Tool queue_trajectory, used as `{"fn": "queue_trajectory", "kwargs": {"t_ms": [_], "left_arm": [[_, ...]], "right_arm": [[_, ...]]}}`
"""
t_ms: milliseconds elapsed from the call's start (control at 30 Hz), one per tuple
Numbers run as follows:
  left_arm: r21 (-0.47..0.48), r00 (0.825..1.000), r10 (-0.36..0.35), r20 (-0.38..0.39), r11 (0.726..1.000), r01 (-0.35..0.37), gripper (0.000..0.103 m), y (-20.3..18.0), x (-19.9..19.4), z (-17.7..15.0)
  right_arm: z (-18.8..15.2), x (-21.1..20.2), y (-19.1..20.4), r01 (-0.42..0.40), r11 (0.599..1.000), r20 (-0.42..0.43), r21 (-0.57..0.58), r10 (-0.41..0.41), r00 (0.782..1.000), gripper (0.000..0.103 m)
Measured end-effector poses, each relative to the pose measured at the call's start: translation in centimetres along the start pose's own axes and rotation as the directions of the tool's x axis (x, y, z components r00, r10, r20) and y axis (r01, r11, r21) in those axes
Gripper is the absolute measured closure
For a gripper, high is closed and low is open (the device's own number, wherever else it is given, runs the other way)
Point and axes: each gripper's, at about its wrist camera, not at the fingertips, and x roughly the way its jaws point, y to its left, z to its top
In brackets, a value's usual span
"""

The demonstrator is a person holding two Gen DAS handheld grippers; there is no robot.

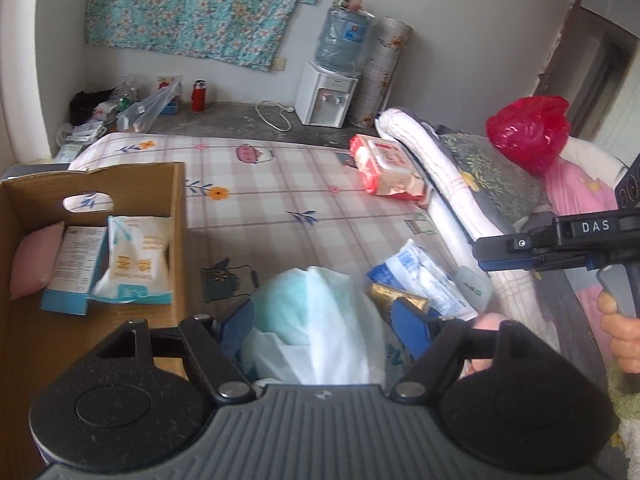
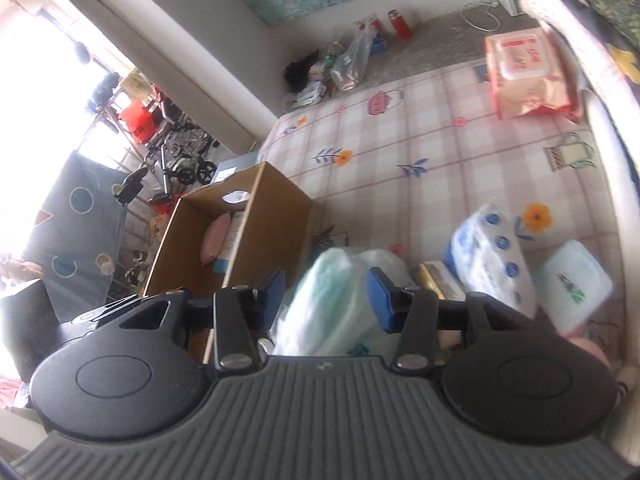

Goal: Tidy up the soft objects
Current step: 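Move the left gripper back to the pile toward the blue-and-white wipes pack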

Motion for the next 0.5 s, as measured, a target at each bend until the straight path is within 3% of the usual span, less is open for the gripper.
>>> {"fn": "queue_trajectory", "kwargs": {"t_ms": [167, 267, 500], "left_arm": [[0.025, 0.996, -0.077, -0.039, 0.997, 0.078, 0.027, -3.7, 3.5, -1.4], [0.038, 0.995, -0.086, -0.041, 0.995, 0.087, 0.033, -5.0, 5.2, -1.7], [0.095, 0.996, -0.056, -0.073, 0.993, 0.062, 0.047, -6.9, 9.5, -1.0]], "right_arm": [[-3.0, -2.7, -5.0, 0.050, 0.996, 0.023, 0.077, -0.052, 0.998, 0.058], [-3.7, -3.0, -6.2, 0.068, 0.993, 0.023, 0.099, -0.070, 0.997, 0.058], [-1.0, -0.2, -7.5, 0.108, 0.987, 0.003, 0.115, -0.109, 0.994, 0.058]]}}
